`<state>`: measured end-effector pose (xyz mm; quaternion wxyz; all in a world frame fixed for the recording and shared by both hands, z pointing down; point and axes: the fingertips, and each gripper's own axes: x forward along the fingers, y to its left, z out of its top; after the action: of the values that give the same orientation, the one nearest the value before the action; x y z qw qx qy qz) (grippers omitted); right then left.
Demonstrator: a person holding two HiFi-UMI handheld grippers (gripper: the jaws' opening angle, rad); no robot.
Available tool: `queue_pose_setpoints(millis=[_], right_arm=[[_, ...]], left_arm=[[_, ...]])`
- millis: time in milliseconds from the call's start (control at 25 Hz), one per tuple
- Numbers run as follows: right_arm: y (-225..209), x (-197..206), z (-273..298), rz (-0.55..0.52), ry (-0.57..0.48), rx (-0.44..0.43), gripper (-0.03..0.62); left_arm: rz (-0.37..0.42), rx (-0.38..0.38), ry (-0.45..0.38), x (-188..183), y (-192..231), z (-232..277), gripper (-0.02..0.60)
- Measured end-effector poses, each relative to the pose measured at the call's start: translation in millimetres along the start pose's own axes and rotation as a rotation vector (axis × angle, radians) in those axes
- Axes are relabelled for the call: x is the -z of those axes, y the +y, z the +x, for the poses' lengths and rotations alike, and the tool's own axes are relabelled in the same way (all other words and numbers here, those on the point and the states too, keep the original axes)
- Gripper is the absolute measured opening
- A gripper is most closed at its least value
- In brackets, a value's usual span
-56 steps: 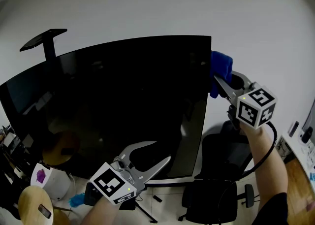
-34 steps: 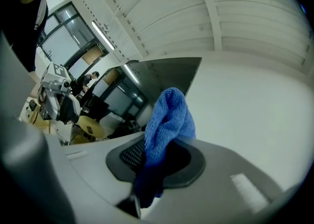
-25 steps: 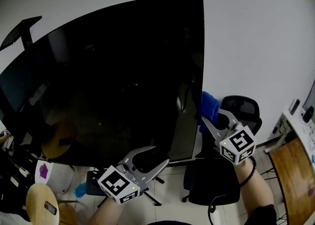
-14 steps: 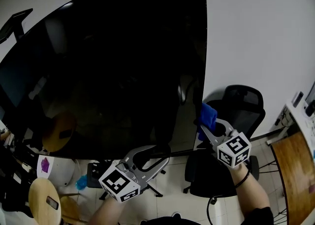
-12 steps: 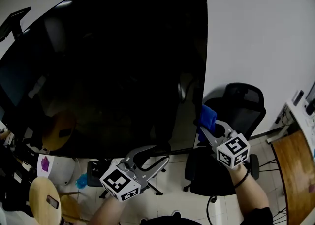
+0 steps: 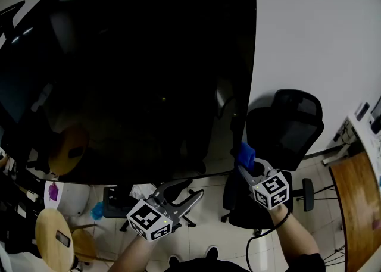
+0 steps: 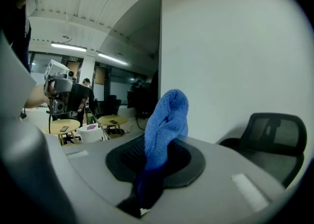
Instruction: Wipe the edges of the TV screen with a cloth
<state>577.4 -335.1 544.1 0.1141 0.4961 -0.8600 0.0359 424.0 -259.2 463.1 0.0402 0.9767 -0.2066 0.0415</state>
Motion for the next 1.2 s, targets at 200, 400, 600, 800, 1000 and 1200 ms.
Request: queue_pose_setpoints(millis=[200,400,600,800,1000,1200], right_arm=[[1,48,10,0.083,0.068,-0.006,0.071],[9,89,17,0.153,0.131,-0.015,0.071],[14,123,22,0.214,0.187,-0.028,0.071],[24,151,22,0.282,0.238,-0.057,0.071],[26,178,19,0.405,0.267,-0.05,0.071],[21,171,26,0.589,0.191,-0.062,0.071]], left_arm=[[-0.055,0.013,0.055,39,3,16,0.173],[-0.101,0.022,0.094,69,5,26,0.173],[-0.122,0.031,0.118,86,2,34,0.173],[-0.135,0.032,0.134,95,0,37,0.173],[-0.134,0.028,0.13,95,-3,35,0.173],[-0.135,0.015,0.123,94,-2,29,0.173]])
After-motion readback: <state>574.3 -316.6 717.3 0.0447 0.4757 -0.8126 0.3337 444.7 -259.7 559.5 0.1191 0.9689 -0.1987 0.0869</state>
